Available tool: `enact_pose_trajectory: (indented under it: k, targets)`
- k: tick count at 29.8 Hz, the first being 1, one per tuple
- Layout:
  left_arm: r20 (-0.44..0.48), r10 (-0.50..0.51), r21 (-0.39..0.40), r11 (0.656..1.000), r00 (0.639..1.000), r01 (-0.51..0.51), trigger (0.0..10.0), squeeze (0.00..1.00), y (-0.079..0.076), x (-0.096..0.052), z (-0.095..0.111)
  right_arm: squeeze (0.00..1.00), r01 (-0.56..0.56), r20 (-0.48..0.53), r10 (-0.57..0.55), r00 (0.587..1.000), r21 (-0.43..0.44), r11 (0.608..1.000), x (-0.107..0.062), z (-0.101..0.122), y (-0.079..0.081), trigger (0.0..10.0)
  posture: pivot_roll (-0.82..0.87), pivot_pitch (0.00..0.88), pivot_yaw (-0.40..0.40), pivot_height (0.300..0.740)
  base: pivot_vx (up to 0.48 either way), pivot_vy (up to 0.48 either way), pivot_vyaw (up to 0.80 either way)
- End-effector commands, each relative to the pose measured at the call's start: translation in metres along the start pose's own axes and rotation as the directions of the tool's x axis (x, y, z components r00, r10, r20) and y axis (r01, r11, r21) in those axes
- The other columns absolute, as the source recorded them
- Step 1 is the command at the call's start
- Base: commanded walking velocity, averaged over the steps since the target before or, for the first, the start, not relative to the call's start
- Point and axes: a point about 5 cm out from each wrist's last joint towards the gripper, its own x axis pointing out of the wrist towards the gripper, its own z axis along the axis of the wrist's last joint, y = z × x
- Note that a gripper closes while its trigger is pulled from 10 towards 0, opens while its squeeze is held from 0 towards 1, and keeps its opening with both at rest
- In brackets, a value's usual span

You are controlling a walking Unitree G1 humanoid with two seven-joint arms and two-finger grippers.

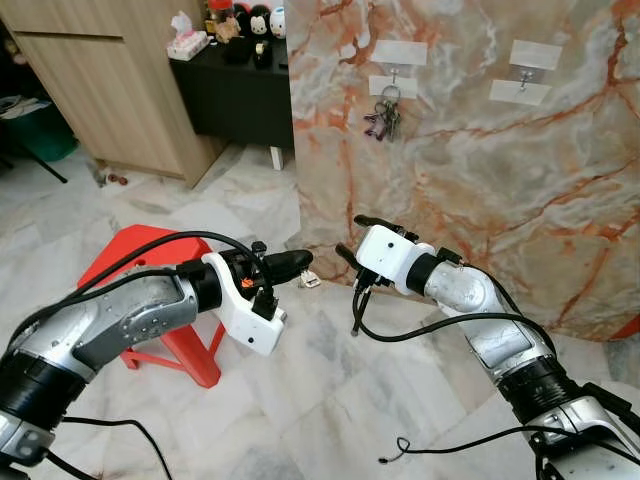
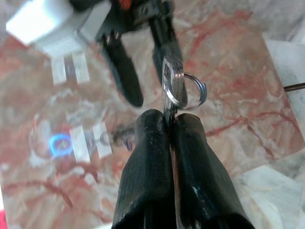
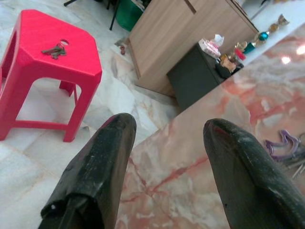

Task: Hang keys on a hook

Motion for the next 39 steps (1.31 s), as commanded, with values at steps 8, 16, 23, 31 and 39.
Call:
enact_pose_trajectory:
  k: [8, 16, 23, 31, 39]
  targets:
    - [-0.125, 0.037, 0.323, 0.946, 0.991, 0.005, 10.0, 0.00, 0.012, -0.004, -0.028, 0.00, -0.020, -0.003, 0.020, 1.000, -0.052, 0.998, 0.003, -0.001, 0.002, 10.0, 0.15, 0.111, 0.024, 0.740, 0.000, 0.000, 0.00]
    - [-0.117, 0.153, 0.421, 0.903, 0.981, -0.091, 10.0, 0.00, 0.024, -0.003, -0.033, 0.00, -0.033, 0.011, 0.034, 0.999, -0.049, 0.998, 0.005, 0.002, 0.005, 10.0, 0.15, 0.111, 0.024, 0.740, 0.000, 0.000, 0.00]
    - [0.022, 0.345, 0.550, 0.780, 0.938, -0.300, 10.0, 0.00, 0.033, -0.002, -0.027, 0.00, -0.007, 0.105, 0.012, 0.994, -0.054, 0.999, 0.004, 0.012, -0.001, 10.0, 0.14, 0.112, 0.023, 0.740, 0.000, 0.000, 0.00]
    - [0.049, 0.353, 0.522, 0.789, 0.934, -0.325, 10.0, 0.00, 0.028, 0.000, -0.025, 0.00, 0.047, 0.275, -0.007, 0.961, -0.139, 0.989, 0.000, 0.032, -0.010, 10.0, 0.14, 0.112, 0.021, 0.740, 0.000, 0.000, 0.00]
    - [0.110, 0.320, 0.431, 0.838, 0.941, -0.335, 10.0, 0.00, 0.018, -0.003, -0.015, 0.00, 0.069, 0.345, 0.054, 0.937, -0.336, 0.939, -0.009, 0.032, -0.012, 10.0, 0.15, 0.116, 0.019, 0.740, 0.000, 0.000, 0.00]
